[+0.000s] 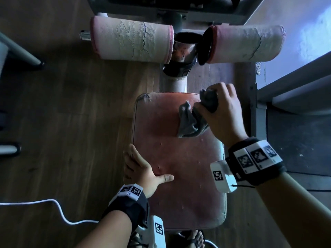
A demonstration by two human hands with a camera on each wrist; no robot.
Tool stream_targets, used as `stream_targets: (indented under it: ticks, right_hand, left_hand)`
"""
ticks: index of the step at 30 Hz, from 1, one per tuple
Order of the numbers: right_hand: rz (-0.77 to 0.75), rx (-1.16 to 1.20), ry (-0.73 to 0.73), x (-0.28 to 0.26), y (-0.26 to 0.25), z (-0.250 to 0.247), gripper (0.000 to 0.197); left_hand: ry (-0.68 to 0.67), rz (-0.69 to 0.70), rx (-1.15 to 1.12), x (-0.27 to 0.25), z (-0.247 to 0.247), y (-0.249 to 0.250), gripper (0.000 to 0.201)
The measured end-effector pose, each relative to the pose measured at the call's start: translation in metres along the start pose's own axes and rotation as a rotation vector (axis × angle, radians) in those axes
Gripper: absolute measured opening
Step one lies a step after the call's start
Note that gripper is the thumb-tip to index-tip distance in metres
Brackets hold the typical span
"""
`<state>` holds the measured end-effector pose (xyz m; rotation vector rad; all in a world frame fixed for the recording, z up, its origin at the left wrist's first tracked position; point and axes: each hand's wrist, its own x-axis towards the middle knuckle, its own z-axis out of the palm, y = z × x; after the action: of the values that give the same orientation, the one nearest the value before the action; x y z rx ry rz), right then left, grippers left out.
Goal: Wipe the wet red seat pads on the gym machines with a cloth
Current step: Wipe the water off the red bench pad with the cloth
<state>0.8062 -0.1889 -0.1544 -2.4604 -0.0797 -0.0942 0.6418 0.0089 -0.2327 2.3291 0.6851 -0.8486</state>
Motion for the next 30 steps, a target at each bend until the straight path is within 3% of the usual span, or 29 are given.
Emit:
stream_targets:
  ticks: [2,6,9,14,20,22,24,26,30]
  right_hand:
    - [-0.081,0.047,-0.001,-0.006,0.001,-0.012,0.036]
    - [-0.267,-0.105,-0.303,-0.036,0.013,-0.015,0.042]
    - [-0.305,-0.195,-0.457,-0.062,0.024,-0.010,0.059]
    - [-0.275,-0.299,-0.306,-0.078,0.033,0.003,0.062]
    - [-0.207,-0.216,-0.412,-0.061,0.033,0.023,0.097]
    - [-0.129,-0.212,-0.371,-0.056,0.032,0.027,0.107]
    - [0.040,-0.151,-0.311,-0.055,0.035,0.030,0.114]
    - [0.112,-0.036,-0.265,-0.055,0.038,0.029,0.103]
    - [-0.026,-0.064,-0.185,-0.052,0.035,0.014,0.062]
  left_hand:
    - [0.009,-0.001,0.002,-0.001,-0.001,0.000,0.166]
    - [0.067,-0.013,0.042,-0.002,0.003,0.003,0.168]
    - [0.063,-0.044,0.021,-0.001,0.005,0.006,0.170]
    - [0.070,-0.039,0.035,0.000,0.006,0.004,0.171]
    - [0.035,-0.070,-0.006,0.001,0.005,0.004,0.170]
    - [0.041,-0.072,-0.010,0.001,0.005,0.005,0.170]
    - [0.032,-0.074,-0.015,0.000,0.005,0.005,0.170]
    - [0.030,-0.071,-0.026,0.000,0.004,0.007,0.170]
    - [0.065,-0.084,-0.027,-0.001,0.005,0.008,0.171]
